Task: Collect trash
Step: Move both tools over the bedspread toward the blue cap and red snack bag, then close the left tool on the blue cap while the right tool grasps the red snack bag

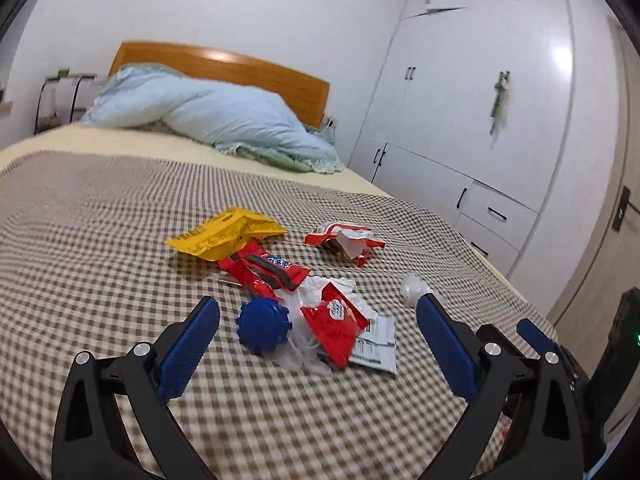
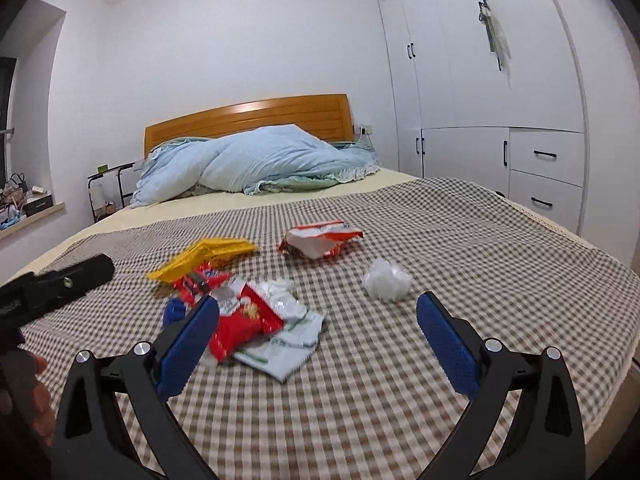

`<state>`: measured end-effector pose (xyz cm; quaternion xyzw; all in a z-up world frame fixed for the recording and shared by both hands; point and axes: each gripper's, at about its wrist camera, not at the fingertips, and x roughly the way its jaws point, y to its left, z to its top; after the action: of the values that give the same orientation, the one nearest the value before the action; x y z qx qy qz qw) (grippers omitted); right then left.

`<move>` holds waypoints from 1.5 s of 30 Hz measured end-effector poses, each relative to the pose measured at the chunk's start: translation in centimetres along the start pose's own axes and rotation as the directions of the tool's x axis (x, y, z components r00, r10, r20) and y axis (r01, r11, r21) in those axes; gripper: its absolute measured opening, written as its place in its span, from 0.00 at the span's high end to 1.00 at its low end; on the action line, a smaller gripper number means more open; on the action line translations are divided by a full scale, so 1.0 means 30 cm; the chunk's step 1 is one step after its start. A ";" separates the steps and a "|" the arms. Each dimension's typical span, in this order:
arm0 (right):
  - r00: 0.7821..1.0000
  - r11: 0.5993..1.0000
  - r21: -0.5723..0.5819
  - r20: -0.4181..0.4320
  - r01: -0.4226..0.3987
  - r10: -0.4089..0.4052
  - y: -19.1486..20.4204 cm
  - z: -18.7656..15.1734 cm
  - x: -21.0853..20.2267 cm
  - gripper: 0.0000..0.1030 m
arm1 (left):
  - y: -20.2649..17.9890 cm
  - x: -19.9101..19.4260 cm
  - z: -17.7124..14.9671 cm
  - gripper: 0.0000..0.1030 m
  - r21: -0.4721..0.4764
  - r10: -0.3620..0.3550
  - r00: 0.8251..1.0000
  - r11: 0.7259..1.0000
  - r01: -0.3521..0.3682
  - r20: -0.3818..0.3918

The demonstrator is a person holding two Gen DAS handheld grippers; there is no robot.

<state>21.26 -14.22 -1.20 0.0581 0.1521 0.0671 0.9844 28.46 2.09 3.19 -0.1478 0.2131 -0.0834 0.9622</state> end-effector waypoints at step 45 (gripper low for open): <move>0.950 0.999 0.018 -0.311 0.039 -0.031 0.201 0.007 0.401 0.08 | 0.324 0.217 -0.071 0.50 -0.369 -0.063 0.969 0.929 -0.030 -0.237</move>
<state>32.01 -6.49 -3.69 0.0557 0.3069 0.0562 0.9484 34.30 9.27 -4.28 -0.3167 0.3409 -0.0674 0.8826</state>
